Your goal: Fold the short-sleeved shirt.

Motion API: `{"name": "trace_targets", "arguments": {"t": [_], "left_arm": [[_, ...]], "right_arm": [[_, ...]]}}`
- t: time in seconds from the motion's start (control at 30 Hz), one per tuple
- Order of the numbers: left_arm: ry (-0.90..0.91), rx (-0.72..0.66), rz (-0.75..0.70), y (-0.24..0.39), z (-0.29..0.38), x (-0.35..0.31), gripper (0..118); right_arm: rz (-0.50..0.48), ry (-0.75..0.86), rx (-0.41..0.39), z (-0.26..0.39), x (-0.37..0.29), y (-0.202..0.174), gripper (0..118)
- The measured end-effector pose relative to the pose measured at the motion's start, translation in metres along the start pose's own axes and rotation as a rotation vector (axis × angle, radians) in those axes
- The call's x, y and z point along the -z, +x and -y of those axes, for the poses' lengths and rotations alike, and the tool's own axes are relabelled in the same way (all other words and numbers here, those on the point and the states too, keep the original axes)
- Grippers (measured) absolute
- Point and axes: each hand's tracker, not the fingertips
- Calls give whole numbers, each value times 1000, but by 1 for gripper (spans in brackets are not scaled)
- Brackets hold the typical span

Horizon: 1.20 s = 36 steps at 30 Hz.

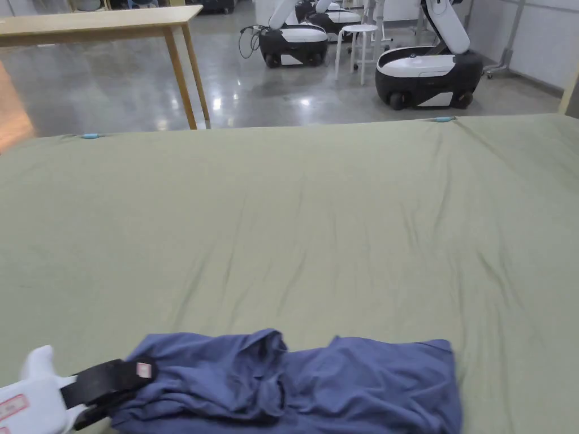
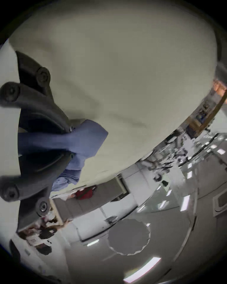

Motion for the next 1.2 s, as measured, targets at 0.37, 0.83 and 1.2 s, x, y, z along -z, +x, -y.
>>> {"name": "trace_targets", "arguments": {"t": [0.37,0.83,1.2], "left_arm": [[-21,65,137,54,-2,-24,13],[-332,279,276,247,94,111,12],[-505,238,89,227,167,208,11]], "right_arm": [[-20,-4,0,2,2,-1,0],[46,-10,35,15,-20,21,0],[106,-25,71,27,-39,45,0]]}}
